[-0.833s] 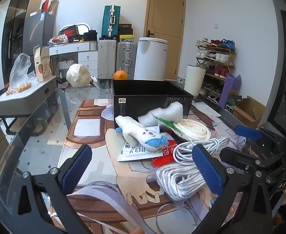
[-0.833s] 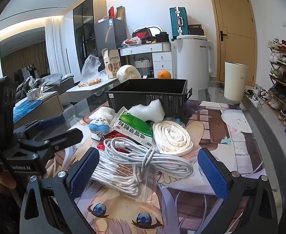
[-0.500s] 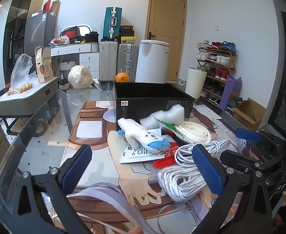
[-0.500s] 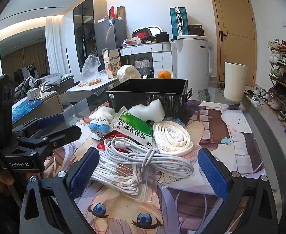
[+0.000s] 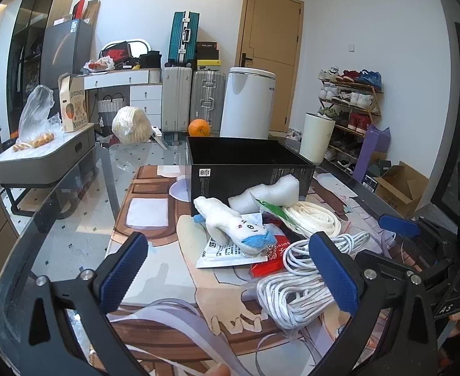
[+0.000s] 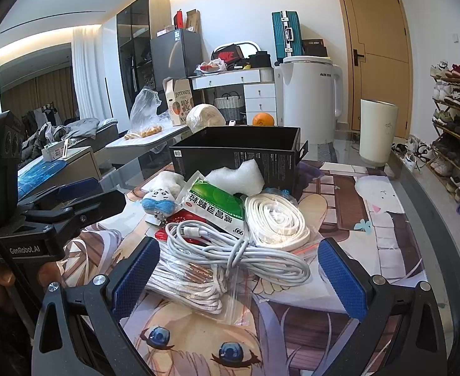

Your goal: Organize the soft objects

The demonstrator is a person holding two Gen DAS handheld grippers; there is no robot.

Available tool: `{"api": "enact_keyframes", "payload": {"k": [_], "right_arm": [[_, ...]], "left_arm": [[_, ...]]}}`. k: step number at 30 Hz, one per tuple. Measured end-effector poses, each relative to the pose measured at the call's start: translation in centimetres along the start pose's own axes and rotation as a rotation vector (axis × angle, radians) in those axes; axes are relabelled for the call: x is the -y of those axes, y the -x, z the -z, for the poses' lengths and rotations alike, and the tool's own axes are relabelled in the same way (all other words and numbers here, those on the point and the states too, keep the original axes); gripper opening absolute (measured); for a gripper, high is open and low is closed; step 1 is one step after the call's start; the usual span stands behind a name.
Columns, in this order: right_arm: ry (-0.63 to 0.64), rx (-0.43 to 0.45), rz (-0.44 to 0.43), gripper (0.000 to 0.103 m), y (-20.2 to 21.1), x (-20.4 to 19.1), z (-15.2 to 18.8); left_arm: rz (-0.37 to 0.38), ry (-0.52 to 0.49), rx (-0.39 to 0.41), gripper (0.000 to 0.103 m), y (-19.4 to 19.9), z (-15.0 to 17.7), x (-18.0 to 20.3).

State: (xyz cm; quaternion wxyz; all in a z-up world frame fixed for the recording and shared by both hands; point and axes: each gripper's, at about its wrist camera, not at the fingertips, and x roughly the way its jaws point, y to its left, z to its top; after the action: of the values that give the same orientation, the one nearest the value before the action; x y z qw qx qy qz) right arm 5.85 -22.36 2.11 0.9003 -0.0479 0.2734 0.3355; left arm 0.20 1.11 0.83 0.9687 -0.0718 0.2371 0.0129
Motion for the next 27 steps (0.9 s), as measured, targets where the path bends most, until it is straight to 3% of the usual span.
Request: {"api": "enact_keyframes", "payload": {"k": [27], "right_arm": [[0.002, 0.0, 0.006, 0.103, 0.01, 0.03, 0.06]], "left_arm": [[0.0, -0.019, -0.007, 0.103, -0.19, 0.38, 0.49]]}}
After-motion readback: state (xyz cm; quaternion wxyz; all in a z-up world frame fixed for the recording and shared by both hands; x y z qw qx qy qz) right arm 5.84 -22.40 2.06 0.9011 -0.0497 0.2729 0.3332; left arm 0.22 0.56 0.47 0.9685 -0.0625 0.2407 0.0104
